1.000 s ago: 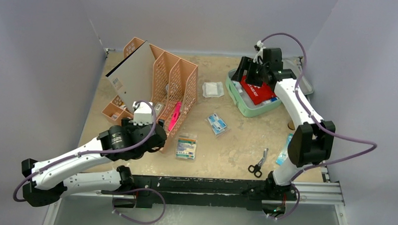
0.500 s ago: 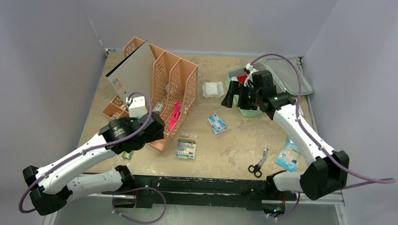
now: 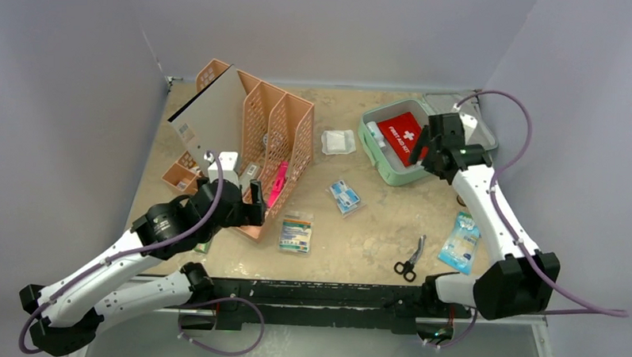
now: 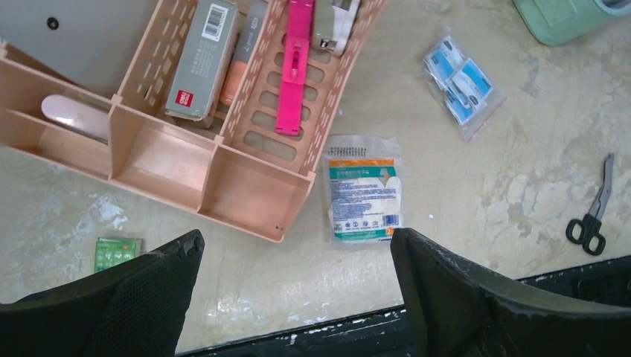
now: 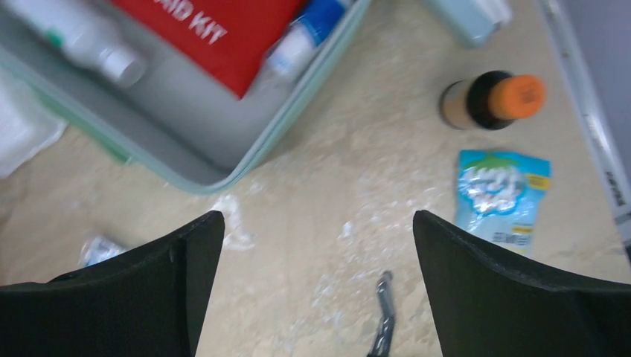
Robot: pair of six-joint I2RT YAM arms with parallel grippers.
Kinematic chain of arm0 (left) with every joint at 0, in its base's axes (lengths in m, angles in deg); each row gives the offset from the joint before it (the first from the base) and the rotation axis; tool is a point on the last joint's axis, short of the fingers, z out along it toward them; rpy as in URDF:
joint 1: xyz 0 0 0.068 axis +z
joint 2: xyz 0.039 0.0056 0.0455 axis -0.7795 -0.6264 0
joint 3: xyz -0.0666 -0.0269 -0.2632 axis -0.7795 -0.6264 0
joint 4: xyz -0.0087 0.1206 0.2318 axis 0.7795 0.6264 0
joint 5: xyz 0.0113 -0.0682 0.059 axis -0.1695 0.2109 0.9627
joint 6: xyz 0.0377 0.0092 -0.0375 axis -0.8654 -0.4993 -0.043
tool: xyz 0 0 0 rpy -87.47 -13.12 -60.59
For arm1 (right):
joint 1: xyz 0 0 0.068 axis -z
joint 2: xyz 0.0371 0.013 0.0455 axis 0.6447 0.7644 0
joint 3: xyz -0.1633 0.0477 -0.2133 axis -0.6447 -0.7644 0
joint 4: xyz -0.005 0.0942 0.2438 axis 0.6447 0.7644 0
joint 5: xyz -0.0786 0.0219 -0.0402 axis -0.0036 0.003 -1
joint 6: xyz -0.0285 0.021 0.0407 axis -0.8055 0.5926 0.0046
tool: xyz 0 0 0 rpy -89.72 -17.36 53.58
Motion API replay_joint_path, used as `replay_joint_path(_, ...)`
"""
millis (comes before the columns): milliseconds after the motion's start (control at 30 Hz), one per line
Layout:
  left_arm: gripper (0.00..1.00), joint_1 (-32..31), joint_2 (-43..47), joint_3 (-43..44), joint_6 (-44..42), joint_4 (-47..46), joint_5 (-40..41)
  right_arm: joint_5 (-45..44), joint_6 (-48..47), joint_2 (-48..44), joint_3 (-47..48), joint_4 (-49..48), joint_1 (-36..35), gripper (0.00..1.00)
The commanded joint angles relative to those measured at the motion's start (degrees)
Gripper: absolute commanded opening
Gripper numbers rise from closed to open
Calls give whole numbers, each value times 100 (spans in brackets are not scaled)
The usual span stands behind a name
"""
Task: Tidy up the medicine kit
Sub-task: Pick up the pill bottle at the center of the board.
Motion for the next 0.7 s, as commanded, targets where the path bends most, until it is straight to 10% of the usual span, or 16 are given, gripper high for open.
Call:
replay_joint_path(0, 95, 26, 111, -22, -795, -469, -423, -582, -403, 299, 305, -124, 587, 99)
replay_joint_path(667, 94, 26, 4, -191, -2625, -579, -1013, 476, -1480, 1529, 581, -513, 2669, 72)
